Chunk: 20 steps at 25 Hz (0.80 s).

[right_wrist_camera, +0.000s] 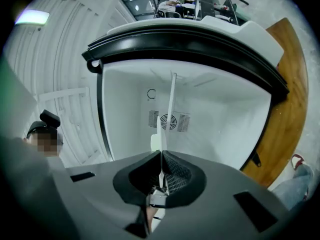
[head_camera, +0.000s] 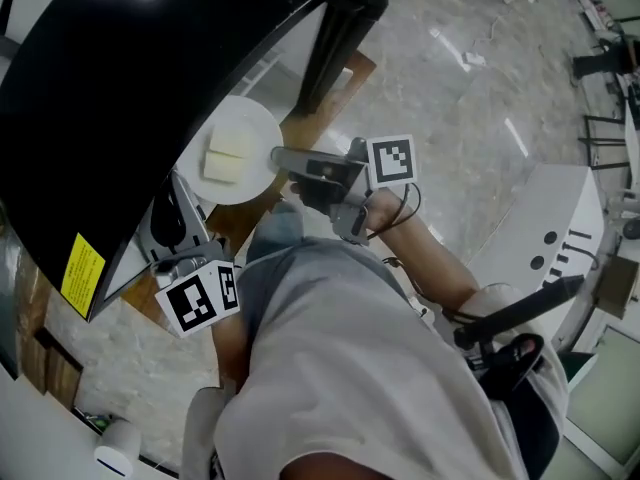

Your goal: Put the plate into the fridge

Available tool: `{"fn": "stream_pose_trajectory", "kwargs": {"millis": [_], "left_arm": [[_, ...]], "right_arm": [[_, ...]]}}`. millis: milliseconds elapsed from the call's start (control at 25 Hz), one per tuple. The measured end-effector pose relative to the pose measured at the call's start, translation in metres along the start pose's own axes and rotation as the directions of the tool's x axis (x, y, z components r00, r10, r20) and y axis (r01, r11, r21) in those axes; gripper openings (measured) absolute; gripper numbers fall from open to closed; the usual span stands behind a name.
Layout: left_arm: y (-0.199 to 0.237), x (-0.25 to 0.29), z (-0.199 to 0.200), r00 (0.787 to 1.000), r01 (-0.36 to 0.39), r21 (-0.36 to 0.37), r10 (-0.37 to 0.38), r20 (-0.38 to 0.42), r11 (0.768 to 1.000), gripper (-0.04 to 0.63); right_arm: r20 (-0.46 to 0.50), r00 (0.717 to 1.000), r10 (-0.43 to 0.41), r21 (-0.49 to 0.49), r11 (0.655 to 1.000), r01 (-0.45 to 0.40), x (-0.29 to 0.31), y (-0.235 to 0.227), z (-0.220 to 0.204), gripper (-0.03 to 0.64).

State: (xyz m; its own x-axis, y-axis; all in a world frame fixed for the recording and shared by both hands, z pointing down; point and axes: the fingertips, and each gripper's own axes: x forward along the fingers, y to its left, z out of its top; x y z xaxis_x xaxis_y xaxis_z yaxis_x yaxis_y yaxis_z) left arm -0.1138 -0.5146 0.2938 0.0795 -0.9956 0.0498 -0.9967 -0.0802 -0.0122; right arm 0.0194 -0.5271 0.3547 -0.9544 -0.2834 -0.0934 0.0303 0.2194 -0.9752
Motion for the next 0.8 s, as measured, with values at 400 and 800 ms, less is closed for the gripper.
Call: {"fn": "stream_pose_trajectory", "kwargs": {"millis": [400, 800], "left_arm": [[0.007, 0.006, 0.007, 0.998, -0.065, 0.304, 0.066, 0.007, 0.95, 0.052], [-0.044, 0.023, -0.013, 0.997, 0.057, 0.324, -0.034, -0.076, 0.944, 0.04]], "right_arm": [[0.009, 1.0, -0.015, 0.132, 0.991, 0.014, 0.08, -0.006, 0.048, 0.023], [-0.04, 0.996, -0.08, 0.19, 0.978, 0.086, 0.112, -0.007, 0.049, 0.024]]}}
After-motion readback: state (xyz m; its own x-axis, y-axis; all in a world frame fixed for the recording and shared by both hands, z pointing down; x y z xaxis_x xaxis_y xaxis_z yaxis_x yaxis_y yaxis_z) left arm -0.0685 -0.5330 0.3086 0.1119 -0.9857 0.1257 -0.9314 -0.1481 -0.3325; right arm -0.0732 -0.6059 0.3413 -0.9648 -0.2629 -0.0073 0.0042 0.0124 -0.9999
